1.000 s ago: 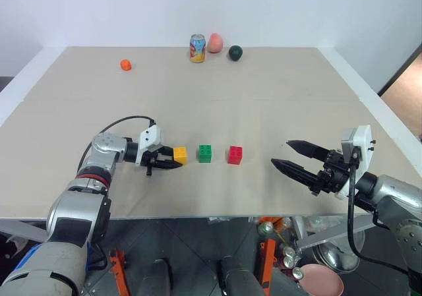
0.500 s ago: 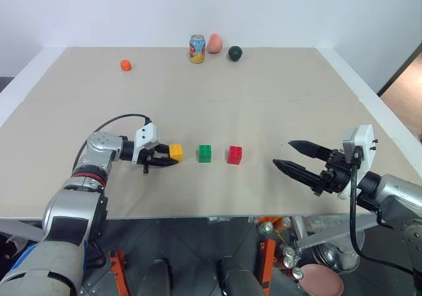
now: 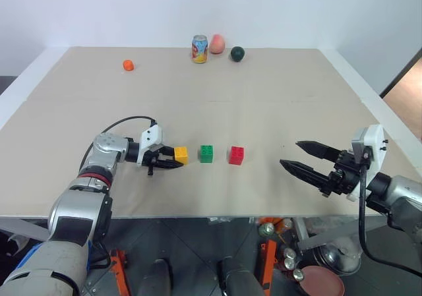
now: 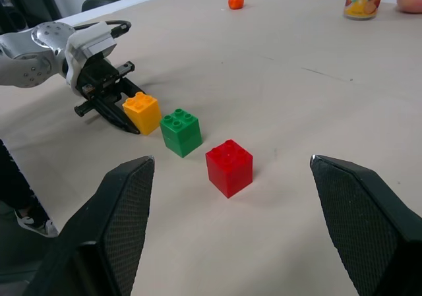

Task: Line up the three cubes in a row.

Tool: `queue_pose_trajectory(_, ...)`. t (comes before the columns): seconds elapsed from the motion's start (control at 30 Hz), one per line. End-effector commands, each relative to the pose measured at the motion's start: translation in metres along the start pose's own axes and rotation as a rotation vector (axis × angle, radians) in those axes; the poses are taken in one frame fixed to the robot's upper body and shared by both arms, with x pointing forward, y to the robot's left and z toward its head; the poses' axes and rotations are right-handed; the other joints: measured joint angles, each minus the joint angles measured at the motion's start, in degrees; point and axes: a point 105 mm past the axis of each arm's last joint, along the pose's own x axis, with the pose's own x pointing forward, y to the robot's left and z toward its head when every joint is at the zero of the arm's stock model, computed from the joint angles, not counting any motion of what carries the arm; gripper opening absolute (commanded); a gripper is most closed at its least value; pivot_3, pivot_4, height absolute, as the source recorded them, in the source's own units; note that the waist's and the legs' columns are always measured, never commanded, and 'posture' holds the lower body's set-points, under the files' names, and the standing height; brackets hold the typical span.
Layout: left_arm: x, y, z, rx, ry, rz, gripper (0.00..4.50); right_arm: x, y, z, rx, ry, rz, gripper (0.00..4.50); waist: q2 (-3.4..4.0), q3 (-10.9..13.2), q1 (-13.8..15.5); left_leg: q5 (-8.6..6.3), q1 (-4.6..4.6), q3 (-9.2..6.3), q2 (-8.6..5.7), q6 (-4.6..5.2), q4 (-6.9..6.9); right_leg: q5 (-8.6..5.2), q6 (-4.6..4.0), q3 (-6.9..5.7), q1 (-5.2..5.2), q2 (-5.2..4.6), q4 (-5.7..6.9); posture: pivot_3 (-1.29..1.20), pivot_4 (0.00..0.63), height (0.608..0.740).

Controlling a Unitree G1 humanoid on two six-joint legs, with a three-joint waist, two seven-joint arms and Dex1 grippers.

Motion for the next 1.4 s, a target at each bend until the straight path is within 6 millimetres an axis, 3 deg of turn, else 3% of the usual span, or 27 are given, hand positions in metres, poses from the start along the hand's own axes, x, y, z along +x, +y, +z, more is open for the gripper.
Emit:
queue_pose_trajectory(0.03, -0.002, 0.001, -0.007, -0.015, 0.03, 0.019, 1.3, -0.006, 0.004, 0.015, -0.052, -0.028, 0.001, 3.92, 0.0, 0.0, 0.0, 0.0, 0.06, 0.0, 0.0, 0.0, 0.0, 0.0, -0.01, 0.0, 0.05, 0.0, 0.0, 0.0, 0.15, 0.74)
queue_pose_trajectory(0.1, -0.002, 0.0, -0.008, -0.015, 0.041, 0.017, 1.3, -0.006, 0.004, 0.015, -0.052, -0.028, 0.001, 3.92, 0.0, 0.0, 0.0, 0.0, 0.12, 0.0, 0.0, 0.0, 0.0, 0.03, -0.05, 0.0, 0.09, 0.0, 0.0, 0.0, 0.15, 0.74)
queue_pose_trajectory(0.17, -0.004, -0.001, -0.011, -0.033, 0.063, 0.001, 2.32, -0.005, 0.003, 0.015, -0.051, -0.026, -0.001, 3.92, 0.0, 0.0, 0.0, 0.02, 0.18, 0.0, 0.0, 0.03, 0.0, 0.06, -0.09, 0.0, 0.14, 0.0, 0.0, 0.0, 0.15, 0.74)
queue_pose_trajectory(0.37, -0.007, 0.007, -0.006, 0.034, 0.053, 0.071, 4.36, -0.004, 0.004, 0.016, -0.047, -0.032, 0.007, 3.92, 0.0, 0.0, 0.0, 0.02, 0.17, 0.01, 0.0, 0.03, -0.01, 0.02, -0.07, 0.01, 0.14, 0.0, 0.0, 0.0, 0.15, 0.74)
queue_pose_trajectory(0.4, -0.008, 0.008, -0.006, 0.031, 0.053, 0.081, 4.44, -0.003, 0.003, 0.016, -0.047, -0.033, 0.008, 3.92, 0.0, 0.0, 0.0, 0.02, 0.16, 0.01, 0.0, 0.03, -0.03, 0.0, -0.05, 0.01, 0.14, 0.0, 0.0, 0.0, 0.15, 0.74)
queue_pose_trajectory(0.7, -0.031, -0.002, -0.013, 0.032, 0.11, -0.017, 4.44, 0.008, -0.002, 0.024, -0.062, -0.052, 0.057, 3.92, 0.0, 0.0, -0.7, 0.02, 0.22, 0.01, 0.02, 0.03, -0.05, 0.05, -0.13, 0.01, 0.12, 0.02, 0.0, 0.0, 0.15, 0.74)
queue_pose_trajectory(0.83, -0.049, -0.005, -0.013, -0.001, 0.125, -0.068, 4.44, 0.015, -0.005, 0.028, -0.076, -0.058, 0.092, 3.92, 0.0, 0.0, -1.2, 0.02, 0.19, 0.02, 0.02, 0.04, -0.05, 0.04, -0.12, 0.01, 0.12, 0.01, 0.0, 0.0, 0.15, 0.74)
queue_pose_trajectory(1.0, -0.078, -0.003, -0.013, -0.032, 0.113, 0.0, 4.44, 0.025, -0.008, 0.032, -0.088, -0.073, 0.125, 3.92, 0.0, 0.0, -1.7, 0.02, 0.11, 0.02, 0.04, 0.04, -0.1, 0.0, -0.11, 0.0, 0.02, 0.02, 0.0, 0.0, 0.15, 0.74)
queue_pose_trajectory(1.1, -0.097, -0.005, -0.021, -0.027, 0.108, 0.113, 4.44, 0.033, -0.021, 0.023, -0.1, -0.059, 0.063, 3.92, 0.0, 0.0, -2.0, 0.02, 0.16, 0.05, 0.09, 0.03, -0.19, -0.05, -0.14, 0.01, 0.01, 0.02, 0.01, 0.0, 0.15, 0.74)
queue_pose_trajectory(1.23, -0.11, -0.003, -0.008, -0.07, -0.081, 0.435, 4.44, 0.05, -0.065, -0.005, -0.096, -0.008, -0.222, 3.92, 0.01, 0.0, -1.9, 0.02, 0.19, 0.09, 0.18, 0.03, -0.25, -0.11, -0.2, -0.04, -0.01, 0.02, 0.07, 0.0, 0.15, 0.74)
queue_pose_trajectory(1.33, -0.117, 0.0, -0.011, -0.206, -0.101, 0.73, 4.44, 0.06, -0.082, -0.018, -0.075, -0.005, -0.34, 3.92, 0.01, 0.0, -1.5, 0.02, 0.17, 0.12, 0.19, 0.03, -0.21, -0.09, -0.18, -0.03, -0.02, 0.0, 0.09, 0.0, 0.15, 0.74)
queue_pose_trajectory(1.4, -0.116, -0.009, -0.008, -0.322, -0.181, 0.863, 4.44, 0.067, -0.089, -0.022, -0.052, -0.027, -0.403, 3.92, 0.01, 0.0, -1.4, 0.02, 0.14, 0.11, 0.18, 0.03, -0.18, -0.07, -0.15, -0.04, -0.02, 0.01, 0.1, 0.0, 0.15, 0.74)
